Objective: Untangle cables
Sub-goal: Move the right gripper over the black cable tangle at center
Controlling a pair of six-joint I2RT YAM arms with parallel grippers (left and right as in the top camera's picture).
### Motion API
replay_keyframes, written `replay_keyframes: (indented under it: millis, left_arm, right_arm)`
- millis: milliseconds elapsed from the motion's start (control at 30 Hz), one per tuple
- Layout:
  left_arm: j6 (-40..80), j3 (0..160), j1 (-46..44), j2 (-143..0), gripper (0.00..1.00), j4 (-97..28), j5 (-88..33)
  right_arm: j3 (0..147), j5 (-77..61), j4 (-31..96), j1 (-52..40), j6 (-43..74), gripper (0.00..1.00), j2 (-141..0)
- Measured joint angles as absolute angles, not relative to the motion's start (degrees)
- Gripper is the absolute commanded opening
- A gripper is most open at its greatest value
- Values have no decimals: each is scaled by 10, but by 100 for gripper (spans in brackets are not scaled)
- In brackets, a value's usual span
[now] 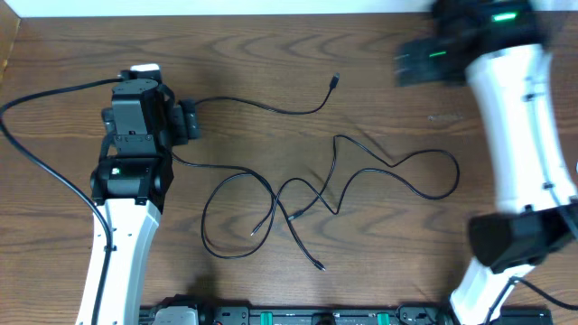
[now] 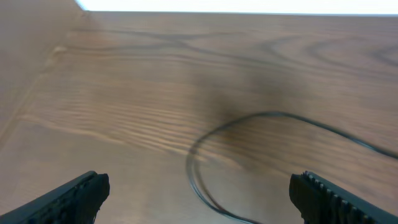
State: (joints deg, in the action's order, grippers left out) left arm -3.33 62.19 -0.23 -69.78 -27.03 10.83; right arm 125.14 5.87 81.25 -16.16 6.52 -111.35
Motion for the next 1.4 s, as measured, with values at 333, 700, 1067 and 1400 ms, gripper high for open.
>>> replay_keyframes:
  millis: [333, 700, 1067, 1400]
  left_arm:
    - [-50, 622, -2, -718, 98, -276, 33]
    - [-100, 622, -2, -720, 98, -276, 29]
    - [-123, 622, -2, -736, 98, -277, 27]
    - [-123, 622, -2, -736, 98, -277, 26]
  right_arm:
    - [1183, 198, 867, -379, 92, 99, -1083]
    - [964, 256, 828, -378, 160, 99, -1075]
    - [764, 244, 675, -345, 157, 99, -1008]
    - [694, 156, 454, -339, 100, 99, -1009]
